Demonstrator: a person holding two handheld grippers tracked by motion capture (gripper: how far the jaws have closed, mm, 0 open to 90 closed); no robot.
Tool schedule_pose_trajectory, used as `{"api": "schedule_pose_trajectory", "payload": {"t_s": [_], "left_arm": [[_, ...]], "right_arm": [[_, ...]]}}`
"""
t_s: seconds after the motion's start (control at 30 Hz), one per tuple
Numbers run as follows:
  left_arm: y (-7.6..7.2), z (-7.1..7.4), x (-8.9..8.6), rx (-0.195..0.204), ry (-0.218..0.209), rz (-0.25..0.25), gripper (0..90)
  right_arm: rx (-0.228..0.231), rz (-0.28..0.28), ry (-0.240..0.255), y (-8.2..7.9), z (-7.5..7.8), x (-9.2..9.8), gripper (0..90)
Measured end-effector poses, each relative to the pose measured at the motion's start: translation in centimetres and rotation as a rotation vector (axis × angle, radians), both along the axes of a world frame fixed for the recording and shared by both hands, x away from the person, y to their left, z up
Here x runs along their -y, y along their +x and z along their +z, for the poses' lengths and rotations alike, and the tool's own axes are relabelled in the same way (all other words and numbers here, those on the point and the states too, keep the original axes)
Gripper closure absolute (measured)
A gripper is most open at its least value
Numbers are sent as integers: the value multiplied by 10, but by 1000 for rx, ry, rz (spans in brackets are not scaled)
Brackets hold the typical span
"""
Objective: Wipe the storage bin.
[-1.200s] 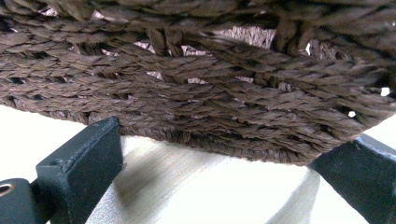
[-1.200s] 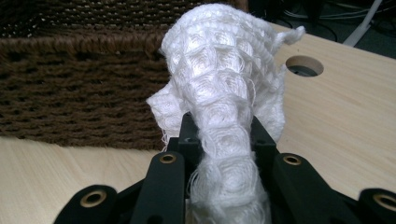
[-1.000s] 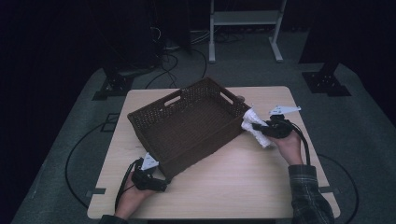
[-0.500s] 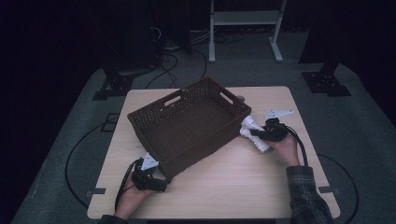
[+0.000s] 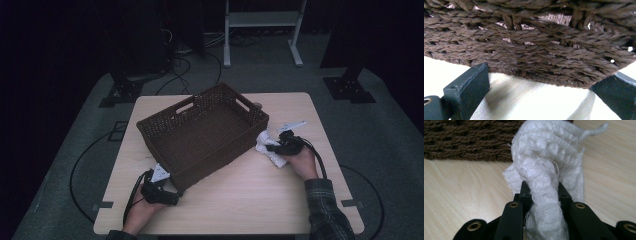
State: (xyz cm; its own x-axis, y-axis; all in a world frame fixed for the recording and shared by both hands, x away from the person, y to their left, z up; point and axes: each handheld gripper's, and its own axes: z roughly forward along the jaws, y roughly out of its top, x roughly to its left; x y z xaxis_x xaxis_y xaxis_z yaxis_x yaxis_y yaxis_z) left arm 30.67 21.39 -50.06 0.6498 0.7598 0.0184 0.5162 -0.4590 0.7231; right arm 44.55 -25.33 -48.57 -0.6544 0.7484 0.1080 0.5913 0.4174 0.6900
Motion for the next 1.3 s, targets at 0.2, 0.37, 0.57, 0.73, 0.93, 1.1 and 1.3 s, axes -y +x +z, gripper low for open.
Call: {"api": "schedule_pose_trajectory", "payload": {"t_s": [0.2, 0.37, 0.57, 0.73, 0.93, 1.1, 1.3], "left_arm": [[0, 0, 0, 1, -1, 0, 16], [0, 0, 0, 1, -1, 0, 15], [0, 0, 0, 1, -1, -2, 14], [0, 0, 0, 1, -1, -3, 13], [0, 0, 0, 1, -1, -3, 13], [0, 0, 0, 1, 0, -3, 13], [0, 0, 0, 1, 0, -3, 13]], "right_arm": [[14, 3, -4, -2, 3, -1, 730], [43, 7, 2, -6, 12, 1, 731], [110, 6, 49, -13, 31, 4, 732], [152, 15, 81, -18, 48, 5, 732], [198, 23, 102, -25, 65, 6, 731], [223, 26, 132, -29, 73, 6, 732], [215, 37, 124, -28, 71, 1, 732]]}}
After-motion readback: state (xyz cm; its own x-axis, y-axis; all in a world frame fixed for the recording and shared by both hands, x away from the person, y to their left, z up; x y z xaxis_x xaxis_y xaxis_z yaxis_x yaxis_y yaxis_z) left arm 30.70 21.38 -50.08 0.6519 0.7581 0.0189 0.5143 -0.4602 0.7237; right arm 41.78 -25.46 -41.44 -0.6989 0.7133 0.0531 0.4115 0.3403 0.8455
